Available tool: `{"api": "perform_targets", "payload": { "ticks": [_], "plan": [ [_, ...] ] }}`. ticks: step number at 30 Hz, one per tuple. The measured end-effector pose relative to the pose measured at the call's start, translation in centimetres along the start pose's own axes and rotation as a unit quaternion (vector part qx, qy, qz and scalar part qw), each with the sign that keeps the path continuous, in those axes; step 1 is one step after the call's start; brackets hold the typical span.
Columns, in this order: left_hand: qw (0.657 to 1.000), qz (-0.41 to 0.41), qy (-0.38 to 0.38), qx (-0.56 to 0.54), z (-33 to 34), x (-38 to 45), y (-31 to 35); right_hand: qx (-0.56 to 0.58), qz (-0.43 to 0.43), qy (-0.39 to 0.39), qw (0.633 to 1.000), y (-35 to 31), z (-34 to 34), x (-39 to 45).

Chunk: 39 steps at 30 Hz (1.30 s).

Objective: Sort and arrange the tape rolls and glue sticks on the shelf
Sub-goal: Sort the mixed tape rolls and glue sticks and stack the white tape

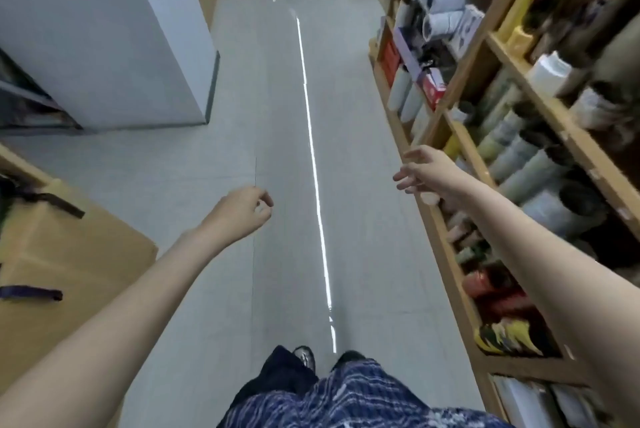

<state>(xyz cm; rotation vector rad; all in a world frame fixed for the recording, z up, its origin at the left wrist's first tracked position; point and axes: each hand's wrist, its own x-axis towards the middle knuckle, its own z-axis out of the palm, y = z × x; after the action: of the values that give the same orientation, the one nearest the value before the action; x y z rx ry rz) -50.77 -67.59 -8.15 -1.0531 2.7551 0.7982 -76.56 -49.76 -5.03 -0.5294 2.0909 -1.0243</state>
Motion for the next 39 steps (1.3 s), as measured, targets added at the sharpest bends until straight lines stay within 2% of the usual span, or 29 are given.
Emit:
{"api": "perform_targets", "payload": {
  "ticks": [2, 4, 8, 11, 15, 22, 24, 28, 30, 35, 39],
  "plan": [
    [0.998, -0.011, 0.023, -0.055, -3.3, 6.4, 0.0, -0.006, -0.01, 0.009, 1.0, -3.3, -1.1, 5.2],
    [0.998, -0.008, 0.015, -0.068, -5.6, 12.6, 0.1, -0.014, -0.015, 0.009, 1.0, -6.0, -2.0, 10.8],
    [1.0, 0.003, -0.009, -0.011, -8.5, 26.6, -1.8, -0.022, -0.017, 0.01, 1.0, -10.4, -3.0, 25.0],
    [1.0, -0.027, -0.003, 0.009, -12.1, 37.8, -3.7, -0.012, -0.014, 0.007, 1.0, -14.5, -3.7, 36.0],
    [0.999, -0.035, 0.01, 0.012, -18.9, 51.8, -4.9, -0.046, -0.023, -0.024, 0.998, -22.9, -4.5, 49.7],
    [0.999, -0.025, 0.045, -0.011, -28.6, 78.3, -8.4, -0.118, -0.113, -0.053, 0.985, -37.8, -3.9, 75.2],
    [0.998, -0.02, 0.053, -0.025, -31.6, 86.8, -9.4, -0.138, -0.129, -0.039, 0.981, -41.1, -4.5, 82.4],
    [0.998, 0.015, 0.045, -0.033, -38.8, 103.1, -10.0, -0.146, -0.172, 0.055, 0.973, -48.9, -8.2, 95.0],
    [0.998, 0.038, 0.031, -0.026, -41.9, 111.1, -9.3, -0.141, -0.17, 0.082, 0.972, -52.3, -10.8, 100.8],
    [0.996, 0.085, -0.016, 0.029, -45.7, 130.8, -7.9, -0.105, -0.119, 0.083, 0.984, -56.5, -16.0, 117.9],
    [0.997, 0.07, -0.002, 0.038, -48.8, 146.3, -8.5, -0.103, -0.091, 0.059, 0.989, -60.7, -18.7, 134.7]
  ]
}}
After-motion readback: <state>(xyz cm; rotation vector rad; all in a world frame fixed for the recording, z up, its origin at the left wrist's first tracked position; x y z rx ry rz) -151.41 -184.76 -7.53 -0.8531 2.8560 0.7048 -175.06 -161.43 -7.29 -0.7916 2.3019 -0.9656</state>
